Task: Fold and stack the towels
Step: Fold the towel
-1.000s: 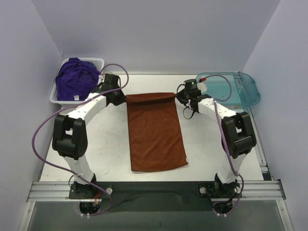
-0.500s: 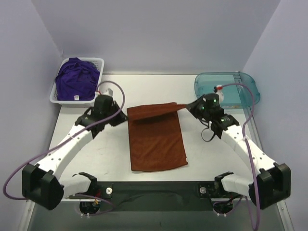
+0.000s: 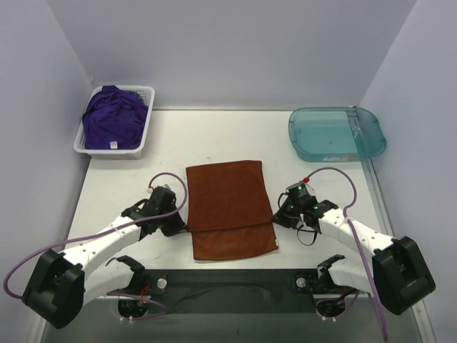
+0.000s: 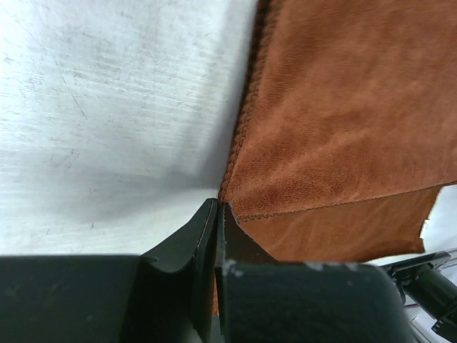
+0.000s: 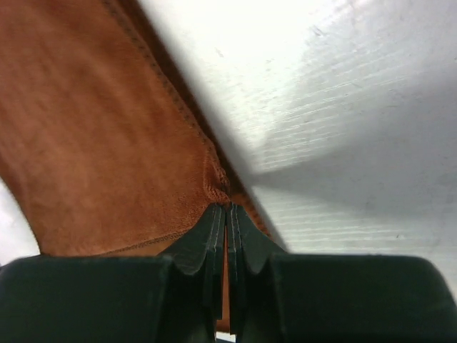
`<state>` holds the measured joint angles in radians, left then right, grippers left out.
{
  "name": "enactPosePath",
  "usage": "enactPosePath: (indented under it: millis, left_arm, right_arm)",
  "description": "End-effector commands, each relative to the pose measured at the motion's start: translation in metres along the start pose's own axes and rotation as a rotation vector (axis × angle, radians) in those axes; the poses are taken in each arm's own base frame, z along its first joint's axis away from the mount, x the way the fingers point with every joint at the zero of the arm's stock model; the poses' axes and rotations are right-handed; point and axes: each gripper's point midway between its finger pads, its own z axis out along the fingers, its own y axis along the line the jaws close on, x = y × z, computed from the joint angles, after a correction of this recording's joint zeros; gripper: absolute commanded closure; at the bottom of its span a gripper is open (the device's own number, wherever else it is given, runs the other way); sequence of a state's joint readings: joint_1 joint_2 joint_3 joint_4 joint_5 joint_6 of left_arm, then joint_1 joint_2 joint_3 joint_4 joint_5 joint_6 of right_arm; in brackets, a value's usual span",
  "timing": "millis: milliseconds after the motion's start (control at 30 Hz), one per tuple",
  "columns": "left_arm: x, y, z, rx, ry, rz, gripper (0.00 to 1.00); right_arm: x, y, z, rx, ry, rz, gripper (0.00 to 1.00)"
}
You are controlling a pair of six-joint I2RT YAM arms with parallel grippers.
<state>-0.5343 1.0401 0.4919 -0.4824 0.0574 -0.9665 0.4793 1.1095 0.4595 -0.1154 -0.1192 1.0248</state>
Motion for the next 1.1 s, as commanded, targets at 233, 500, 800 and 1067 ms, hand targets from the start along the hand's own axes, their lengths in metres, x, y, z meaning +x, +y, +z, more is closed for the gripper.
enactPosePath:
  millis: [233, 500, 800, 1067]
  left_arm:
    - [-0.007, 0.001, 0.043, -0.05, 0.002, -0.027, 1.0]
    - [-0.085, -0.013, 0.077, -0.107, -0.037, -0.04, 1.0]
    - [-0.149, -0.046, 0.089, -0.088, -0.044, -0.024, 1.0]
    - [-0.097, -0.005, 0.059, -0.118, -0.038, -0.051, 1.0]
  right_arm:
    - [-0.002, 0.0, 0.04, 0.057, 0.034, -0.002, 1.0]
    - [-0.048, 0.021, 0.073, 0.08, -0.024, 0.05, 1.0]
    - [-0.102, 0.061, 0.088, 0.049, -0.093, 0.093, 1.0]
    - [-0.071, 0.023, 0.068, 0.101, -0.087, 0.091, 1.0]
